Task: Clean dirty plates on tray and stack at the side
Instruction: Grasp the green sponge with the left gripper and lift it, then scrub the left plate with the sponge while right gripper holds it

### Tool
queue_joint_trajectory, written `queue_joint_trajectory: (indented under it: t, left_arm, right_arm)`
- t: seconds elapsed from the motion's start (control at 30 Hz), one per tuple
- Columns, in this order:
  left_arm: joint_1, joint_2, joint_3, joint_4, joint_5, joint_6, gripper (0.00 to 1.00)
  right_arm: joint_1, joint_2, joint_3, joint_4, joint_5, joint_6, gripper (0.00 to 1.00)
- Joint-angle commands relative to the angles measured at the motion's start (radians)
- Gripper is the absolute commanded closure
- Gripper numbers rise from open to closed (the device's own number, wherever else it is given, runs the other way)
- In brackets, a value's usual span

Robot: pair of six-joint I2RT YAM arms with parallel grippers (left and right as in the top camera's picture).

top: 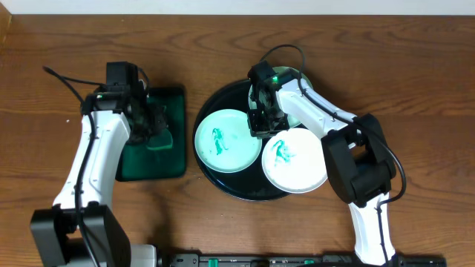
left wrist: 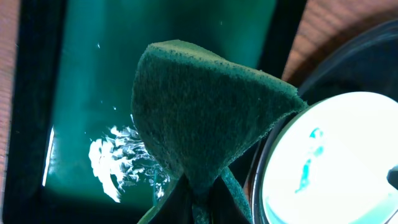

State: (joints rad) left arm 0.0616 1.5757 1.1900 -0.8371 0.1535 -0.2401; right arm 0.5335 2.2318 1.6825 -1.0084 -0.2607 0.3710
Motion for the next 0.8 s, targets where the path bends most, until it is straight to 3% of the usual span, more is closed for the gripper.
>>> queue_joint_trajectory:
  t: [0.0,0.57,0.77]
  left_arm:
    - [0.000,0.019,-0.003,-0.005,-0.008,-0.040,0.93]
    - [0.000,0.033,-0.002,-0.055,-0.006,-0.088,0.93]
    - [-0.027,0.033,0.009,-0.025,0.127,-0.076,0.93]
  right_arm:
    - [0.009,0.045,-0.010,-0.009,-0.029,-0.012,0.99]
    - [0.009,0.045,-0.010,-0.013,-0.029,-0.013,0.99]
    - [0.009,0.045,-0.010,-0.012,-0.029,-0.013,0.99]
